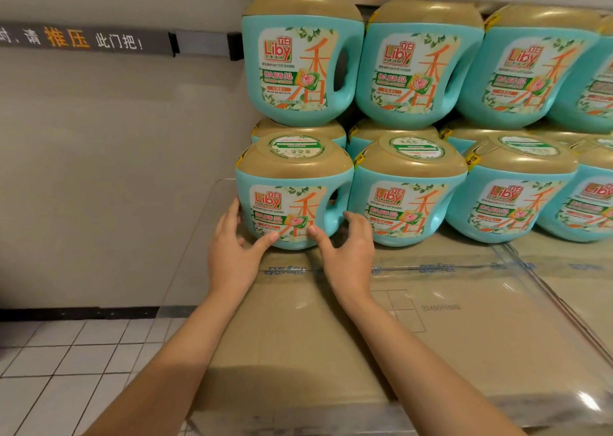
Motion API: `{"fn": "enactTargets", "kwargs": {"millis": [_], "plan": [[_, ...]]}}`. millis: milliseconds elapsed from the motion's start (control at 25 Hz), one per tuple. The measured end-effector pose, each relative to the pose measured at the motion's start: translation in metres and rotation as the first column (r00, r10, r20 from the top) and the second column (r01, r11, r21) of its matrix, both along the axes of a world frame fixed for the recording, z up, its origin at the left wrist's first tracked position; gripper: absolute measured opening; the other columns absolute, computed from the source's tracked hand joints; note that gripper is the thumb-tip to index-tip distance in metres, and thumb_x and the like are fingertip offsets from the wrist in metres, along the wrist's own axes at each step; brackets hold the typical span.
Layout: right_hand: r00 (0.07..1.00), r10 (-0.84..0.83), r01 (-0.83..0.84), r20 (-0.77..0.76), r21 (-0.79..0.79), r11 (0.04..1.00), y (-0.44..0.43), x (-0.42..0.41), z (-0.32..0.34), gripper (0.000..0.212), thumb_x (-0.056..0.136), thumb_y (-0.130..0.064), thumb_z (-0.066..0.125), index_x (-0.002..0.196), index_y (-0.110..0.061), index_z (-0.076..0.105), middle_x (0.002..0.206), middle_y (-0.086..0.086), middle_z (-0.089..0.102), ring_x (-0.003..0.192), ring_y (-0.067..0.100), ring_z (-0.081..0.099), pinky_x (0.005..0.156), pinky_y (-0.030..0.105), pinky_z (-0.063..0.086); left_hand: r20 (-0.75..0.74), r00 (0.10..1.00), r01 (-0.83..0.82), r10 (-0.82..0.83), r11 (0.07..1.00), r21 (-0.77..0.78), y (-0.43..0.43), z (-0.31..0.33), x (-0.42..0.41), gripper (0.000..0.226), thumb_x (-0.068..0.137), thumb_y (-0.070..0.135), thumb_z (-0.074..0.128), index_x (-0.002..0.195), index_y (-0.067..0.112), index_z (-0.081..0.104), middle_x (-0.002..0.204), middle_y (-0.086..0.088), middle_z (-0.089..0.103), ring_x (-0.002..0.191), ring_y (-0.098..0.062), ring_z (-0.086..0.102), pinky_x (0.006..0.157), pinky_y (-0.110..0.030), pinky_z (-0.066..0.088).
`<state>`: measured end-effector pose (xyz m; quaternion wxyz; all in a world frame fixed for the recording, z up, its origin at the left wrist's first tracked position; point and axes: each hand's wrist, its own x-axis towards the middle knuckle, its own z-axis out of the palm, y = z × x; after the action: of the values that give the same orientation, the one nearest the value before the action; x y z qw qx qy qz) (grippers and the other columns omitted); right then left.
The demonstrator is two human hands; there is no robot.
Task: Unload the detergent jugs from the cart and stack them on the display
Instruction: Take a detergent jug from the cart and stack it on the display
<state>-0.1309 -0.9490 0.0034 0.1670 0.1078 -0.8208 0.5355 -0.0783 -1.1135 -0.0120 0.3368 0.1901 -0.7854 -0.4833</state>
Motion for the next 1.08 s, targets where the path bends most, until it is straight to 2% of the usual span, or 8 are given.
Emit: {"fn": "enactTargets", "kwargs": {"millis": [200, 360, 440, 560, 640, 760, 880, 1080], "plan": [[0.991, 0.014, -0.016, 0.130, 0.014, 1.000, 0.006, 0.004, 0.005, 0.048, 0.081, -0.036, 0.075, 0.116, -0.008, 0.058, 0.100, 0.002, 0.056, 0.088, 0.013, 0.053, 0.079, 0.022, 0.043, 0.043, 0.999, -0.021, 0.021, 1.000, 0.008, 0.006, 0.004, 0.004, 0.085, 0.073, 0.032, 0.083, 0.145, 0.024, 0.039, 0.142, -0.002, 0.048, 0.119, -0.007, 0.050, 0.095, -0.034, 0.051], [0.994, -0.109, 0.109, -0.004, 0.019, 0.994, 0.031, 0.040, 0.009, 0.021, 0.093, -0.019, 0.060, 0.110, -0.008, 0.063, 0.101, 0.001, 0.061, 0.088, 0.012, 0.055, 0.084, 0.038, 0.050, -0.018, 0.993, -0.115, 0.118, 0.986, 0.122, 0.021, 0.015, 0.038, 0.041, 0.086, 0.015, 0.070, 0.125, 0.021, 0.057, 0.115, 0.002, 0.057, 0.096, -0.011, 0.059, 0.088, -0.034, 0.053], [0.982, -0.156, 0.154, -0.106, -0.023, 0.988, 0.054, 0.069, 0.007, 0.015, 0.093, -0.014, 0.057, 0.105, -0.009, 0.066, 0.094, 0.000, 0.064, 0.082, 0.014, 0.057, 0.079, 0.041, 0.051, -0.064, 0.998, 0.011, 0.006, 0.967, 0.256, 0.037, 0.021, 0.070, 0.023, 0.090, 0.012, 0.064, 0.106, 0.028, 0.063, 0.093, 0.008, 0.063, 0.081, -0.004, 0.059, 0.080, -0.023, 0.053], [0.977, -0.183, 0.162, -0.112, -0.171, 0.972, 0.098, 0.134, 0.002, 0.015, 0.091, -0.028, 0.055, 0.102, -0.030, 0.065, 0.089, -0.008, 0.068, 0.080, 0.013, 0.063, 0.075, 0.032, 0.053, -0.150, 0.951, 0.308, -0.270, 0.874, 0.376, 0.078, 0.029, 0.126, 0.027, 0.091, 0.007, 0.062, 0.100, 0.032, 0.066, 0.085, 0.011, 0.066, 0.073, 0.008, 0.059, 0.068, -0.004, 0.046], [0.956, -0.276, 0.242, -0.100, -0.265, 0.933, 0.129, 0.185, -0.006, 0.016, 0.090, -0.036, 0.054, 0.101, -0.041, 0.064, 0.089, -0.011, 0.068, 0.082, 0.011, 0.065, 0.073, 0.023, 0.052, -0.186, 0.871, 0.490, -0.455, 0.773, 0.402, 0.106, 0.029, 0.159, 0.029, 0.089, 0.002, 0.062, 0.101, 0.028, 0.068, 0.083, 0.015, 0.068, 0.075, 0.007, 0.060, 0.071, -0.005, 0.047], [0.884, -0.467, 0.454, 0.013, -0.264, 0.851, 0.179, 0.269, -0.028, 0.016, 0.091, -0.031, 0.056, 0.098, -0.042, 0.065, 0.087, -0.006, 0.068, 0.080, 0.016, 0.065, 0.069, 0.035, 0.055, -0.149, 0.706, 0.683, -0.692, 0.611, 0.400, 0.147, 0.016, 0.195, 0.029, 0.089, -0.002, 0.060, 0.097, 0.024, 0.069, 0.081, 0.012, 0.069, 0.078, 0.003, 0.062, 0.071, -0.008, 0.049], [0.773, -0.606, 0.632, 0.187, -0.145, 0.761, 0.230, 0.349, -0.050, 0.021, 0.093, -0.013, 0.059, 0.094, -0.033, 0.067, 0.082, -0.003, 0.069, 0.074, 0.018, 0.066, 0.068, 0.048, 0.056, 0.042, 0.517, 0.790, -0.855, 0.496, 0.360, 0.187, -0.006, 0.222, 0.027, 0.091, 0.006, 0.060, 0.095, 0.030, 0.069, 0.088, 0.009, 0.070, 0.079, 0.002, 0.063, 0.069, -0.006, 0.046], [0.551, -0.735, 0.799, 0.395, 0.005, 0.601, 0.301, 0.472, -0.072, 0.025, 0.093, -0.009, 0.058, 0.091, -0.033, 0.065, 0.078, -0.005, 0.070, 0.076, 0.006, 0.067, 0.073, 0.032, 0.056, 0.290, 0.182, 0.890, -0.940, 0.282, 0.357, 0.269, -0.046, 0.258, 0.025, 0.093, 0.009, 0.060, 0.093, 0.032, 0.067, 0.090, -0.002, 0.069, 0.075, 0.000, 0.061, 0.066, -0.004, 0.044]]}}
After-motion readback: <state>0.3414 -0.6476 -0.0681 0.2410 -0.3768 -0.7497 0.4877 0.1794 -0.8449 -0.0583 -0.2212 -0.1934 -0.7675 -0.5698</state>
